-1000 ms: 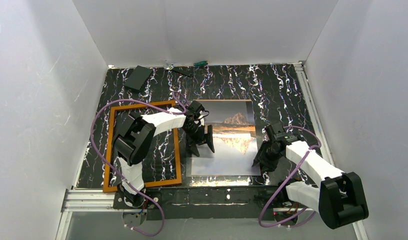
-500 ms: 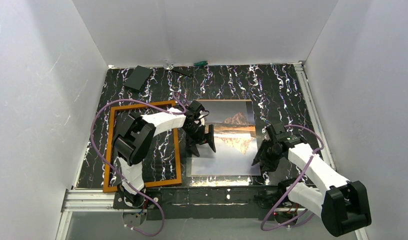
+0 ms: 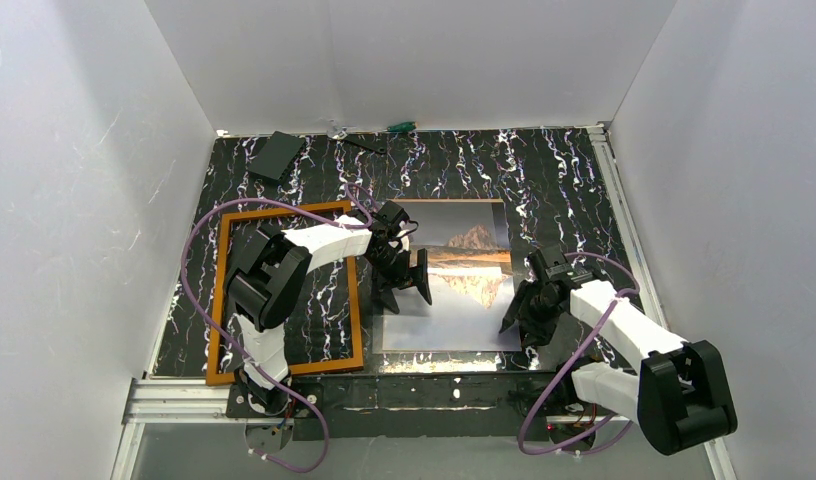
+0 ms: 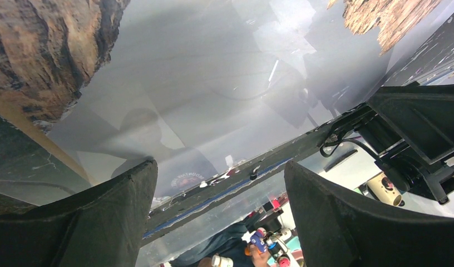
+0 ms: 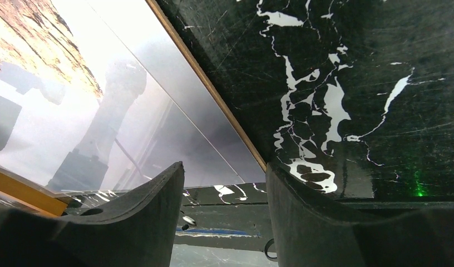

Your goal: Take the photo out of the frame

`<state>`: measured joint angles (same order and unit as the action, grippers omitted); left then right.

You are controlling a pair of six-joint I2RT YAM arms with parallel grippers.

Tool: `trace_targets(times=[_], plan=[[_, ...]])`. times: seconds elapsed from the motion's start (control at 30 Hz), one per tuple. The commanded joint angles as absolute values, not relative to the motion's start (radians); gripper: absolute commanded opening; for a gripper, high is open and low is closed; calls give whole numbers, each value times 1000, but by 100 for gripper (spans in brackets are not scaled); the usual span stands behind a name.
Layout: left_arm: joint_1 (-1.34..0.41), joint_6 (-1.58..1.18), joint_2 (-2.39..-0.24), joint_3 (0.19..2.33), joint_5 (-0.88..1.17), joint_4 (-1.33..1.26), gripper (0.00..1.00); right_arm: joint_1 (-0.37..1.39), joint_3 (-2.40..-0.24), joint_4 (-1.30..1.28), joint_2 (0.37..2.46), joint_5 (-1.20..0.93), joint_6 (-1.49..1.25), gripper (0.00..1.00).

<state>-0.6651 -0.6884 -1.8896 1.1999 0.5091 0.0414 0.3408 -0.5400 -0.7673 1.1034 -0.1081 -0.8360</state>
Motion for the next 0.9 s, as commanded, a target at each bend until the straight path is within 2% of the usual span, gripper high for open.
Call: trace_targets(times=[0.0, 0.27, 0.53, 0.73, 0.87], plan=[[-673, -655, -1949, 1143, 431, 144, 86, 346, -539, -749, 1107, -114, -840, 63], [-674, -654, -1953, 1143, 431, 145, 85, 346, -561, -721, 1146, -125, -842, 63], [-675, -655, -1969, 1148, 431, 152, 85, 345, -585, -627, 1067, -339, -911, 64], [-674, -652, -1972, 1151, 431, 155, 85, 340, -631, -741, 1116, -81, -816, 74], [-672, -608, -1969, 1177, 401, 212, 88, 285, -616, -651, 1124, -103, -729, 82]])
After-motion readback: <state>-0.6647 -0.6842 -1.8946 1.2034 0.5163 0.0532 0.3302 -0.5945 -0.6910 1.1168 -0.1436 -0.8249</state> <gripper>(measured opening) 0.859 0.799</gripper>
